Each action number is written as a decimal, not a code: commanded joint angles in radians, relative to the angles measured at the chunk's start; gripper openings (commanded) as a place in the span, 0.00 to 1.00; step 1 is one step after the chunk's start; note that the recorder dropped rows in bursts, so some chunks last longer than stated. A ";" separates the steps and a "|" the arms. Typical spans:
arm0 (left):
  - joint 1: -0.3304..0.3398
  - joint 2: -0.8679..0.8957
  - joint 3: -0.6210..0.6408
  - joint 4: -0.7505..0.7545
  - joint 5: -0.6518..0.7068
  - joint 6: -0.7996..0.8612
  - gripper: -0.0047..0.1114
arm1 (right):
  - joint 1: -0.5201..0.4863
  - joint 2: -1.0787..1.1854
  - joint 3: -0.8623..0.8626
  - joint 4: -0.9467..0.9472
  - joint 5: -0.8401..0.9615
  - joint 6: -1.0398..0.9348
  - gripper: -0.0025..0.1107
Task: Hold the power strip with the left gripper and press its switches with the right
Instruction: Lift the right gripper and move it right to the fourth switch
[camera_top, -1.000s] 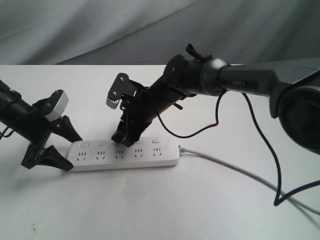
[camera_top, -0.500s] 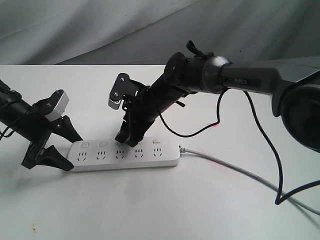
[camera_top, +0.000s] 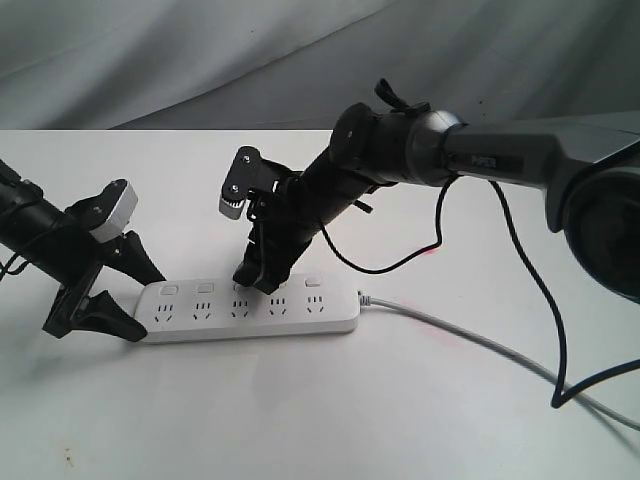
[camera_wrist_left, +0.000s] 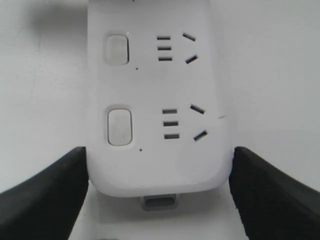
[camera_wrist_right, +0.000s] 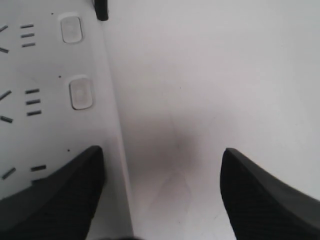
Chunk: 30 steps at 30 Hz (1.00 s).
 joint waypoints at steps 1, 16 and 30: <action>-0.003 -0.004 -0.005 0.001 0.008 0.004 0.36 | 0.000 0.047 0.027 -0.101 0.033 -0.036 0.57; -0.003 -0.004 -0.005 0.001 0.008 0.004 0.36 | -0.002 -0.057 0.027 -0.028 0.042 -0.060 0.57; -0.003 -0.004 -0.005 0.001 0.008 0.004 0.36 | -0.132 -0.139 0.040 0.111 0.131 -0.129 0.57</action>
